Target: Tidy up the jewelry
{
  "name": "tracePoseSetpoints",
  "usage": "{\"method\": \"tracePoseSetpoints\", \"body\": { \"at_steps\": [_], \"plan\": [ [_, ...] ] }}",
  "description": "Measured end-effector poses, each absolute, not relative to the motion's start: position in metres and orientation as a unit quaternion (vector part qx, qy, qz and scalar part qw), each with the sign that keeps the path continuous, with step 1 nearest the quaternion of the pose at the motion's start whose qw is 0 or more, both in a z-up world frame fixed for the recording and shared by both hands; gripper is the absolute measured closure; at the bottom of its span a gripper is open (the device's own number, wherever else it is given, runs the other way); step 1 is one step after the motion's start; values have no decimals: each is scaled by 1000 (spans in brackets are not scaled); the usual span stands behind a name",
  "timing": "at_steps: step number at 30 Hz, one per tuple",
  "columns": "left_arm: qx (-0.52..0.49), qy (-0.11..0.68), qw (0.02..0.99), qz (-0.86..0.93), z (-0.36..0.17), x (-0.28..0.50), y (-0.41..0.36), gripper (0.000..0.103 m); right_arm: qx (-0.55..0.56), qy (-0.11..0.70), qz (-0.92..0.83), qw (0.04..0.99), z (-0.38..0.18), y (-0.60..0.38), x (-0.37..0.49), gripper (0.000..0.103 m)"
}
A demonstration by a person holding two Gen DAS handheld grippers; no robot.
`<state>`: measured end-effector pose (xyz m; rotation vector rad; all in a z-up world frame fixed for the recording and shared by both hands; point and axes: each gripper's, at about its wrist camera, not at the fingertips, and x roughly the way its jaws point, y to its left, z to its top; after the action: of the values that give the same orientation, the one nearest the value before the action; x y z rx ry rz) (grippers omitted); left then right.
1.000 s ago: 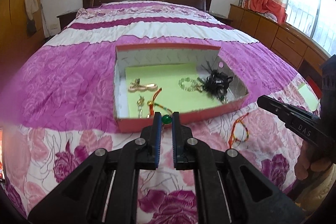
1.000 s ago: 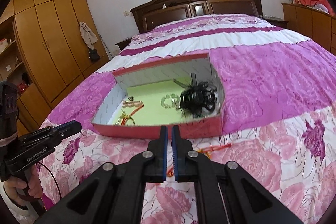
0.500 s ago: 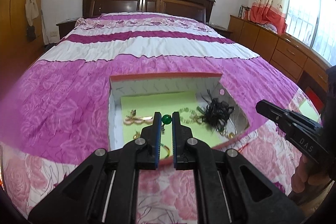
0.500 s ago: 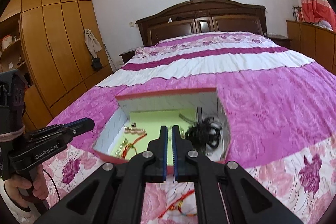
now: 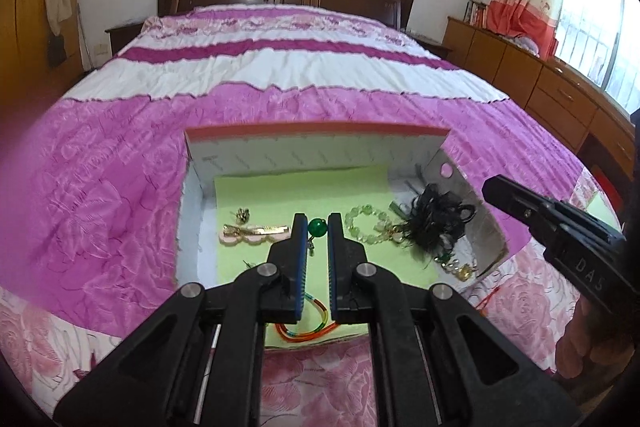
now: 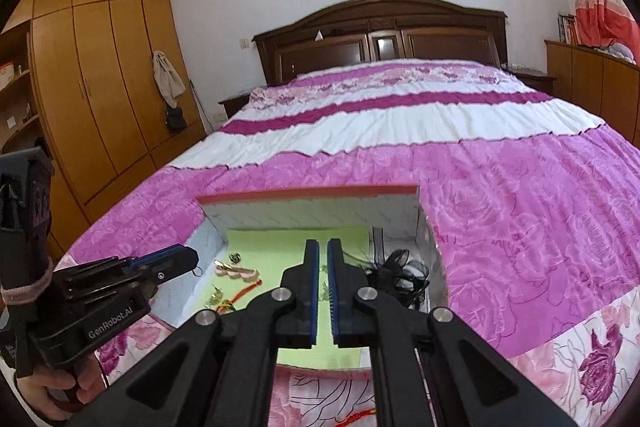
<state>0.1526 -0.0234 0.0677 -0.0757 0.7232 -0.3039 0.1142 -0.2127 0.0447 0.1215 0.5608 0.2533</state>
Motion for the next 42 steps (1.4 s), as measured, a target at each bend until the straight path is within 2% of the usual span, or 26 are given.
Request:
{"method": "tracePoseSetpoints", "body": {
  "at_steps": [16, 19, 21, 23, 33, 42],
  "plan": [
    [-25, 414, 899, -143, 23, 178, -35, 101, 73, 361, 112, 923, -12, -213, 145, 96],
    [-24, 420, 896, -142, 20, 178, -36, 96, 71, 371, 109, 920, -15, -213, 147, 84],
    [-23, 419, 897, -137, 22, 177, -36, 82, 66, 368, 109, 921, -13, -212, 145, 72],
    [-24, 413, 901, -134, 25, 175, -35, 77, 69, 364, 114, 922, -10, -212, 142, 67],
    [-41, 389, 909, -140, 47, 150, -24, 67, 85, 342, 127, 927, 10, -214, 118, 49],
    [-54, 368, 918, -139, 61, 123, -16, 62, 94, 315, 135, 935, 28, -215, 85, 42]
  ]
}}
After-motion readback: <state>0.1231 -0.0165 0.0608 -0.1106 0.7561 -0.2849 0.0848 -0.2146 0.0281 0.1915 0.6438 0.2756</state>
